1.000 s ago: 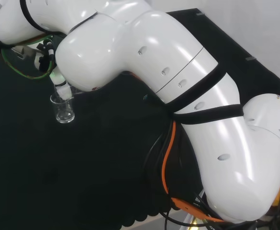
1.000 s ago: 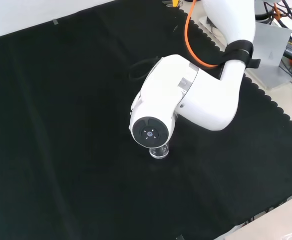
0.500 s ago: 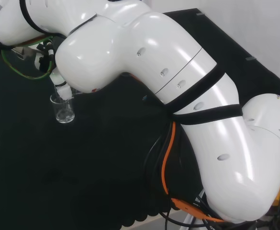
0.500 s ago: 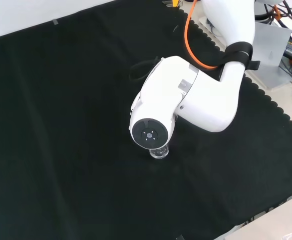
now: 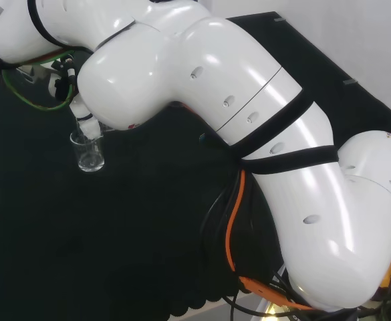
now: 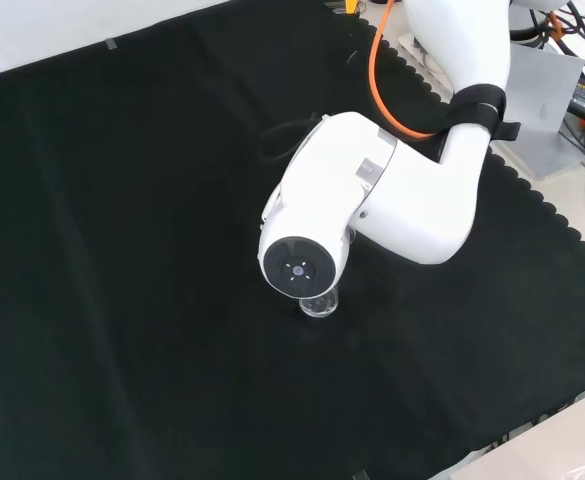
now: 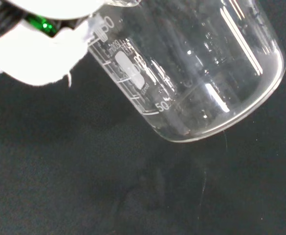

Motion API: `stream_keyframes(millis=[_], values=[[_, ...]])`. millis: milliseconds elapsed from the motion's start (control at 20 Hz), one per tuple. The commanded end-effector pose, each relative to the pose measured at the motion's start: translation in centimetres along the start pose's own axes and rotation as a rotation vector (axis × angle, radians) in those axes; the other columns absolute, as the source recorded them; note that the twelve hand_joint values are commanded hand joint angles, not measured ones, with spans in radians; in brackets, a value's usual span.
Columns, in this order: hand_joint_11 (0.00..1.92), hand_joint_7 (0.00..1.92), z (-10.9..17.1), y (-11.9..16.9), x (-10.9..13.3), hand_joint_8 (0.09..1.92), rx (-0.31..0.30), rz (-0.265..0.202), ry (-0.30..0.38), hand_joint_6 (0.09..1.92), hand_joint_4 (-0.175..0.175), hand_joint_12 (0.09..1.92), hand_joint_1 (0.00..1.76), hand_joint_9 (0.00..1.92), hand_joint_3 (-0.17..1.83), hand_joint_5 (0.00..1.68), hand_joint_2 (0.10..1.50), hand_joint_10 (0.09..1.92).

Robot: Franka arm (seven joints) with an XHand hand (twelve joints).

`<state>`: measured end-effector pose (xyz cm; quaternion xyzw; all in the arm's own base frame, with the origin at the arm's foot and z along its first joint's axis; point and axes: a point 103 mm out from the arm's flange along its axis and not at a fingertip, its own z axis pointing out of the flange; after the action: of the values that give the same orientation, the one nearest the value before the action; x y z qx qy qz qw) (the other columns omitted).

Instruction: Pour the water from the handheld beaker into the one on the table.

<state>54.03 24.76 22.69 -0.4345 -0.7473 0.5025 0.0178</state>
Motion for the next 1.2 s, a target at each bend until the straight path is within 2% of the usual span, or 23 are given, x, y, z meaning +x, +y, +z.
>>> stream_keyframes(millis=[50,600,1200], values=[[1.23,1.45,0.06,-0.01,-0.03,0.84,-0.002,-0.005,0.007,1.03,0.083,0.83,1.13,1.34,0.91,1.14,0.59,0.86],[1.23,1.45,0.12,-0.1,-0.22,0.85,0.001,-0.003,0.001,1.03,0.085,0.83,1.13,1.34,0.91,1.14,0.59,0.85],[1.23,1.45,0.49,-0.87,-0.77,0.84,-0.063,-0.017,0.031,1.03,0.089,0.83,1.12,1.34,0.91,1.14,0.59,0.85]])
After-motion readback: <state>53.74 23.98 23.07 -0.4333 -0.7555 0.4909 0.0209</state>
